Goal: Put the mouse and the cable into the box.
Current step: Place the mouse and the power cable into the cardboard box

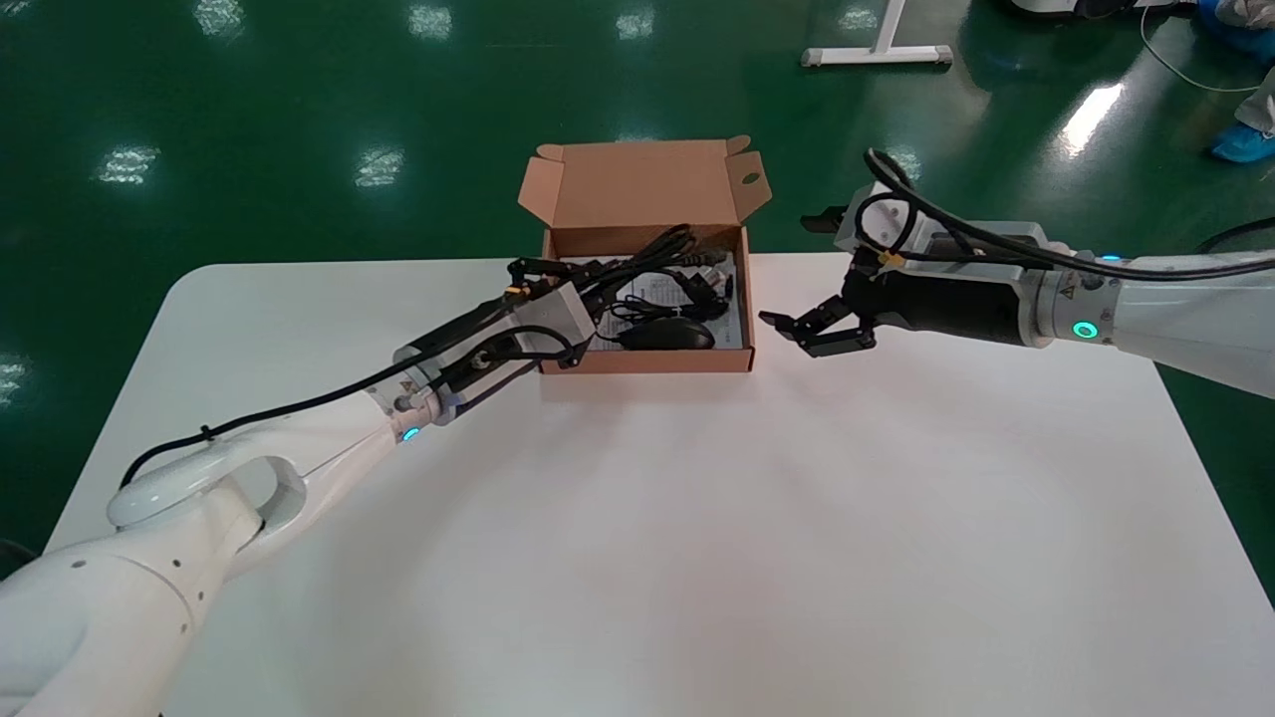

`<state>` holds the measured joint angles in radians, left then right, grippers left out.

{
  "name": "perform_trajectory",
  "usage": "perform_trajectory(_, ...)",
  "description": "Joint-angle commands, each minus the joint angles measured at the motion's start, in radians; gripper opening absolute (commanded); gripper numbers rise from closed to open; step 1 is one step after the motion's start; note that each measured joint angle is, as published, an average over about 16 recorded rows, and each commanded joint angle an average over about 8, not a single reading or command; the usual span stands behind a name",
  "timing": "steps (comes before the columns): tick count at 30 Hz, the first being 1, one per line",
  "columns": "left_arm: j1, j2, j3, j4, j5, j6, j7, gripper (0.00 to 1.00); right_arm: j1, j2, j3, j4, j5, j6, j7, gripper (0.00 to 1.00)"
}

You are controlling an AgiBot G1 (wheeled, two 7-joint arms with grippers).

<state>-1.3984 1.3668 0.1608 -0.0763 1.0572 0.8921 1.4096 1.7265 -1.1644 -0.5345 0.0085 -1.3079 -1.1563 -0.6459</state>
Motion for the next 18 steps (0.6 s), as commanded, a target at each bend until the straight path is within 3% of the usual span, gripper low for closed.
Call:
perform_trajectory(1,0.001,0.000,-0.001,-0.002,0.000,-0.001,0.001,1.00,0.000,-0.001,0.000,0.000,0.000,0.001,0.000,1.00)
perform_trajectory(9,-0.001,-0.018,-0.005,-0.016,-0.010,0.013,-0.014,1.00,0.002,-0.001,0.015,-0.002,0.022,0.007,0.009,1.00)
perform_trajectory(18,-0.008,-0.043,-0.037,-0.051,-0.070,0.070,-0.063,1.00,-0.008,-0.003,0.104,-0.022,0.152,0.048,0.043,1.00)
